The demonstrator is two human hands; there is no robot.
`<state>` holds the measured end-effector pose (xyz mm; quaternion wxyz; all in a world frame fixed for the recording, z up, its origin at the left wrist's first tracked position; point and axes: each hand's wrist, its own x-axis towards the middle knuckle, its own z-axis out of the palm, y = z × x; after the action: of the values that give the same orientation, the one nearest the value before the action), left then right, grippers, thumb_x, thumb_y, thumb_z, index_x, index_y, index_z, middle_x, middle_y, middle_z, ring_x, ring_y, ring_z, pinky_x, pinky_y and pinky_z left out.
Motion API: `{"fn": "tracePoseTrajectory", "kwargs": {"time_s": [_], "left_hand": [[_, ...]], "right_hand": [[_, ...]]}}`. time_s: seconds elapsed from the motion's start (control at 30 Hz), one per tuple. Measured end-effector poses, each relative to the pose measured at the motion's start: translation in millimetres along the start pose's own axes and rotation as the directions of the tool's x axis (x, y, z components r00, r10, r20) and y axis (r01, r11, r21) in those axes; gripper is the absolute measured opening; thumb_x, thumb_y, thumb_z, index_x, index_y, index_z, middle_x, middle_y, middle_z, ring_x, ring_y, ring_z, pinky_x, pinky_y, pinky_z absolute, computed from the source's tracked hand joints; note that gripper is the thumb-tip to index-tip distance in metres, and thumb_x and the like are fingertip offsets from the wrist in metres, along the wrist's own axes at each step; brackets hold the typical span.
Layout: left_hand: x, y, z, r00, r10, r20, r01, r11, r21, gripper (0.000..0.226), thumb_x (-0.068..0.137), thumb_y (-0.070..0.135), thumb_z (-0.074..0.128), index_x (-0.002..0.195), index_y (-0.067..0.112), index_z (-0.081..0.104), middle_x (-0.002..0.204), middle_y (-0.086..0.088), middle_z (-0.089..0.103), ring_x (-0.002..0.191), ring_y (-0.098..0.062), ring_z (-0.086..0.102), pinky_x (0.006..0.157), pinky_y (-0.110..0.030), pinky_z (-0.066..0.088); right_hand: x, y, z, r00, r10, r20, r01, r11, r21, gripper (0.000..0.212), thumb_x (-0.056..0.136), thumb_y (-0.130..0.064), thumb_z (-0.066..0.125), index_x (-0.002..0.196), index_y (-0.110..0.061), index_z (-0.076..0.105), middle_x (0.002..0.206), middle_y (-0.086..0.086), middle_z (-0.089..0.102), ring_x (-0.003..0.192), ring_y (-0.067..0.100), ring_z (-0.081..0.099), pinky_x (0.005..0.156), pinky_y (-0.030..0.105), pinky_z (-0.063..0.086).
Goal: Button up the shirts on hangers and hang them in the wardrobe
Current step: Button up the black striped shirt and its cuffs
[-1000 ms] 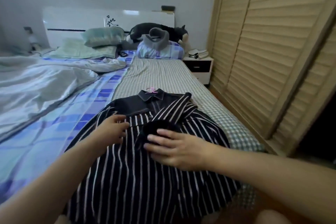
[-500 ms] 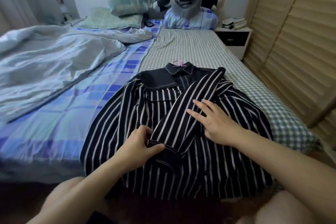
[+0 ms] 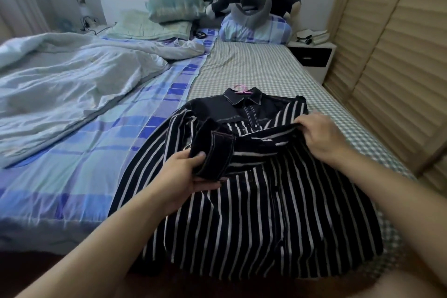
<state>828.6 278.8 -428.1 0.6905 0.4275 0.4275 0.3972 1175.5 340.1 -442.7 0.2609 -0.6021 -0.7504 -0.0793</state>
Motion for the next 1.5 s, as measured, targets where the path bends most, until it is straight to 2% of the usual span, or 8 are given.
{"fn": "tracePoseTrajectory", "kwargs": {"time_s": [0.1, 0.23, 0.4, 0.57, 0.93, 1.07, 1.37, 1.5], "left_hand": [[6, 0, -4, 0.998, -0.056, 0.025, 0.054, 0.995, 0.087, 0.036, 0.103, -0.004, 0.034, 0.119, 0.007, 0.064, 0.095, -0.017, 0.077, 0.081, -0.041, 0.075, 0.059, -0.036, 0.060], [41, -14, -26, 0.998, -0.041, -0.037, 0.054, 0.828, 0.558, 0.026, 0.101, 0.005, 0.047, 0.105, 0.015, 0.071, 0.078, -0.006, 0.077, 0.062, -0.028, 0.072, 0.066, -0.044, 0.061], [45, -51, -38, 0.788, 0.558, -0.260, -0.073, 0.505, 0.860, 0.016, 0.098, 0.024, 0.060, 0.114, 0.024, 0.063, 0.103, 0.008, 0.061, 0.090, -0.008, 0.058, 0.081, -0.030, 0.048], [54, -43, -21, 0.598, 0.757, 0.262, -0.475, 0.072, 0.877, 0.038, 0.099, 0.028, 0.057, 0.136, 0.019, 0.063, 0.137, 0.002, 0.053, 0.131, -0.018, 0.047, 0.113, -0.036, 0.038], [135, -33, -24, 0.661, 0.563, 0.496, -0.483, -0.187, 0.855, 0.043, 0.085, 0.023, 0.077, 0.126, 0.032, 0.070, 0.133, 0.007, 0.066, 0.139, -0.024, 0.049, 0.120, -0.055, 0.027], [137, -37, -21, 0.641, 0.563, 0.522, -0.546, -0.143, 0.826, 0.015, 0.091, 0.019, 0.069, 0.102, 0.024, 0.079, 0.090, 0.006, 0.073, 0.083, -0.021, 0.068, 0.083, -0.044, 0.054], [115, -28, -9, 0.758, 0.499, 0.420, -0.535, 0.108, 0.838, 0.007, 0.094, 0.028, 0.070, 0.097, 0.028, 0.076, 0.086, 0.015, 0.065, 0.082, -0.004, 0.061, 0.075, -0.032, 0.053], [99, -18, 2, 0.904, 0.363, 0.223, -0.387, 0.481, 0.787, 0.008, 0.094, 0.026, 0.070, 0.088, 0.025, 0.075, 0.073, 0.011, 0.069, 0.066, 0.000, 0.059, 0.065, -0.014, 0.045]], "right_hand": [[15, -7, -36, 0.992, 0.026, -0.126, -0.021, 0.999, 0.040, 0.028, 0.096, -0.018, 0.044, 0.105, -0.012, 0.070, 0.093, 0.013, 0.073, 0.084, 0.034, 0.066, 0.073, 0.041, 0.048], [22, -1, -28, 0.936, 0.065, 0.347, 0.101, 0.892, -0.441, 0.029, 0.100, -0.046, 0.051, 0.116, -0.029, 0.068, 0.110, -0.001, 0.068, 0.107, 0.025, 0.060, 0.091, 0.038, 0.044], [-30, -5, 48, 0.976, 0.146, 0.160, -0.099, 0.959, -0.267, 0.048, 0.087, -0.008, 0.071, 0.132, -0.021, 0.062, 0.127, 0.004, 0.056, 0.121, 0.028, 0.044, 0.108, 0.044, 0.039], [-53, -71, 67, 0.986, 0.151, 0.078, -0.167, 0.942, 0.292, 0.031, 0.093, -0.010, 0.067, 0.122, -0.020, 0.070, 0.124, -0.009, 0.054, 0.124, 0.012, 0.044, 0.110, 0.026, 0.032], [-30, -101, 87, 0.999, -0.024, -0.036, 0.030, 0.986, 0.161, 0.022, 0.085, -0.031, 0.078, 0.104, -0.020, 0.077, 0.118, -0.005, 0.059, 0.118, 0.018, 0.047, 0.104, 0.035, 0.042], [-33, -107, 98, 0.994, -0.007, 0.108, 0.005, 1.000, 0.018, 0.041, 0.091, -0.046, 0.065, 0.120, -0.018, 0.071, 0.141, 0.000, 0.051, 0.135, 0.022, 0.039, 0.115, 0.044, 0.038], [-39, -101, 93, 0.990, -0.109, -0.090, 0.125, 0.974, 0.190, 0.018, 0.094, -0.025, 0.069, 0.105, -0.014, 0.078, 0.111, -0.002, 0.066, 0.109, 0.020, 0.056, 0.092, 0.041, 0.050], [-40, -110, 84, 0.967, -0.099, -0.233, 0.154, 0.961, 0.230, 0.014, 0.095, -0.022, 0.071, 0.099, -0.011, 0.078, 0.109, 0.001, 0.066, 0.107, 0.020, 0.056, 0.094, 0.034, 0.048]]}}
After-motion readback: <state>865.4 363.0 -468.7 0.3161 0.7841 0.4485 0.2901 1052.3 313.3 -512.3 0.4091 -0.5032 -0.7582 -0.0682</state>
